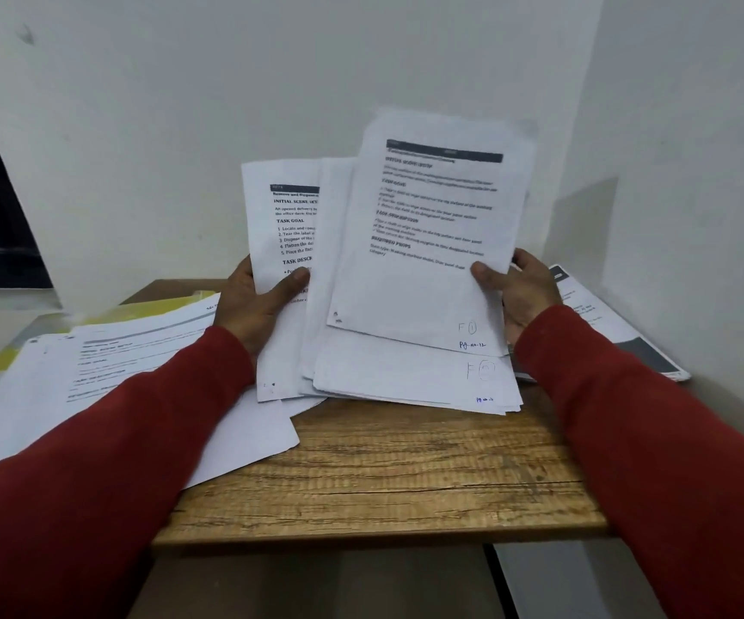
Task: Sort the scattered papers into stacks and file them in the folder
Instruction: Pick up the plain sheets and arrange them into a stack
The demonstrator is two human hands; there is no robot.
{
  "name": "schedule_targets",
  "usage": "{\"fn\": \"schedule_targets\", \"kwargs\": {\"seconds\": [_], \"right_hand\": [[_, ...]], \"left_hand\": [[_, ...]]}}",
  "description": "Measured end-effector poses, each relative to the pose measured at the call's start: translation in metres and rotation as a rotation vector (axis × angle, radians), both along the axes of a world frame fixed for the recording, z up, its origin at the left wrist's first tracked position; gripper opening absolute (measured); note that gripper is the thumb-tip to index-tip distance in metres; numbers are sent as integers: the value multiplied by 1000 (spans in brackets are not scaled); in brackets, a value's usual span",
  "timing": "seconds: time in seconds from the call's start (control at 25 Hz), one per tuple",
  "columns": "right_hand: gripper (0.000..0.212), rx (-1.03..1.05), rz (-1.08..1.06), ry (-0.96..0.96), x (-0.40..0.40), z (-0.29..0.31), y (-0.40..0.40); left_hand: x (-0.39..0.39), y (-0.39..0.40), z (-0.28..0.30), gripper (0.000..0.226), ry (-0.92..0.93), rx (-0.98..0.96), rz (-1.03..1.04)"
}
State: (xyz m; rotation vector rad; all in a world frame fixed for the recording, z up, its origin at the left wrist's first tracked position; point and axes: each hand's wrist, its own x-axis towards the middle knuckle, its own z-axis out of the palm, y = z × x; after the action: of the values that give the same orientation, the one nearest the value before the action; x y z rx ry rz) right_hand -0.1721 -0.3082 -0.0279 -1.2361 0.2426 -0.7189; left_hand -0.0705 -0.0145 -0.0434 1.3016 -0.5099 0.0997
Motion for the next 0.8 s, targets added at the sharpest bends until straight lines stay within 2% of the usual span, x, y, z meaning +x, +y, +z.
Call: {"fn": "schedule_targets", "kwargs": {"seconds": [0.12, 0.28, 0.32, 0.4, 0.44, 0.52, 0.68, 0.72, 0.8], "right_hand": [[27, 21, 37, 3, -3, 0, -7], [28, 61, 109, -31, -6, 3, -4], [28, 66, 116, -45, -6, 4, -3], [28, 69, 133, -63, -8, 7, -1], [29, 57, 145, -56, -9, 8, 1], [35, 3, 172, -11, -9, 8, 7], [42, -63, 195, 44, -7, 7, 15], [40, -72, 193, 43, -7, 7, 14], [35, -96, 193, 44, -7, 7, 14]], "left_hand": [[-1, -1, -1, 52, -4, 15, 1], [-2, 1, 0, 83, -61, 191, 77], [-2, 1, 1, 82, -74, 239, 117], [-1, 1, 2, 50, -34, 263, 141], [-5, 0, 4, 38, 49, 252, 100], [-10, -2, 4, 51, 192, 256, -6], [-1, 2, 3, 60, 194, 198, -9], [-2, 2, 5, 60, 194, 175, -12], [2, 0, 2, 41, 125, 170, -10]]}}
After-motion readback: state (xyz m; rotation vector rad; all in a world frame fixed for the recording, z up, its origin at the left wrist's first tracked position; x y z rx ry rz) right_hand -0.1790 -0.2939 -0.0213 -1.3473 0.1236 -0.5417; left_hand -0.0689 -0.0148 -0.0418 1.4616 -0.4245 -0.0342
